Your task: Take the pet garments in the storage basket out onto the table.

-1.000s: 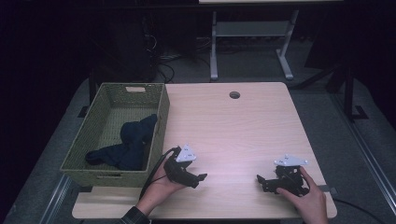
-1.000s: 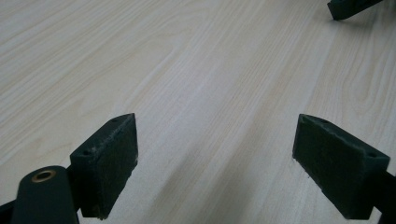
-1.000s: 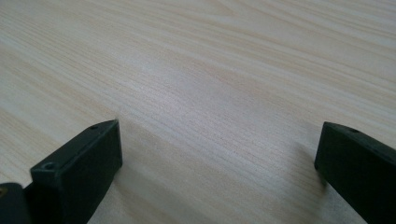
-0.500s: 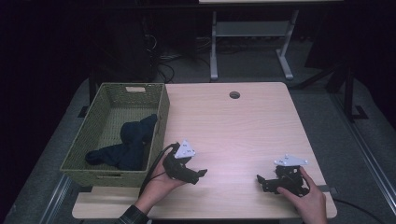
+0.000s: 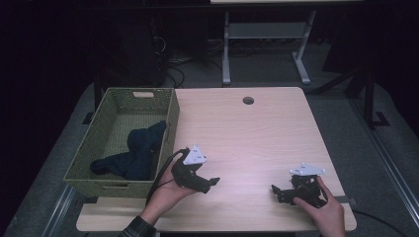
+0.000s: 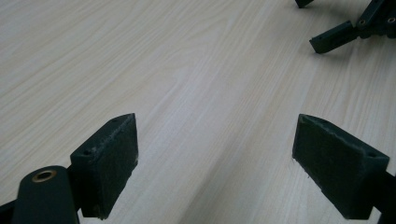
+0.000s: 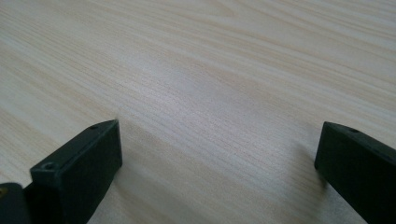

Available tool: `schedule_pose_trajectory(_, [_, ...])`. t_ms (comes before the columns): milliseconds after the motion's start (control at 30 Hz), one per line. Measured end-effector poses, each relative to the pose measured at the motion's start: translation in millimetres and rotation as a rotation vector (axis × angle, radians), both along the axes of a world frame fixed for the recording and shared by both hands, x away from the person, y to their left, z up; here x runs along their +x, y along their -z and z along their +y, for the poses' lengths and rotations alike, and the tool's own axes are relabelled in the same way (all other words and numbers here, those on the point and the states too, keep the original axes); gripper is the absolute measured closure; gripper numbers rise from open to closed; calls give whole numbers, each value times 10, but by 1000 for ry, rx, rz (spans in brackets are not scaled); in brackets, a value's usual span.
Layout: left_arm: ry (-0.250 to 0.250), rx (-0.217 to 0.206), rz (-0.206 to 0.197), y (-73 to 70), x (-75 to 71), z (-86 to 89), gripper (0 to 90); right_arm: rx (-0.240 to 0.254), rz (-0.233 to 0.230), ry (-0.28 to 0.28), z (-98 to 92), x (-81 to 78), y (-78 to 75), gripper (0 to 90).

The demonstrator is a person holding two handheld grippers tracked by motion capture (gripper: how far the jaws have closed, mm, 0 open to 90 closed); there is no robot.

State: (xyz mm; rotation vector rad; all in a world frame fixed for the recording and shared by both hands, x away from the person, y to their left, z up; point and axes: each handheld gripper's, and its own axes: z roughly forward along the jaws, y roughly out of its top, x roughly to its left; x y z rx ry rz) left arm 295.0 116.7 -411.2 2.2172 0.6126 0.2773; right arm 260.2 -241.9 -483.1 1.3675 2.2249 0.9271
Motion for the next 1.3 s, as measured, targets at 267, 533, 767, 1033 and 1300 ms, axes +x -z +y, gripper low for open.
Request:
schedule_pose_trajectory(267, [-4,-3,0,-104,23,13,138,0,0,0,0,0,0,4])
schedule_pose_trajectory(533, [-16,-39,-9,-243,50,33,139,-1,-3,-1,-1,3,0,4])
schedule_pose_trajectory(767, [-16,-44,-19,-319,80,49,139,-1,-3,0,-1,3,1,4])
schedule_pose_trajectory(1033, [-23,-52,-28,-373,134,110,140,-1,-3,0,-1,3,1,4])
schedule_pose_trajectory(1300, [-21,-76,-38,-465,211,158,139,0,-3,0,-1,3,1,4])
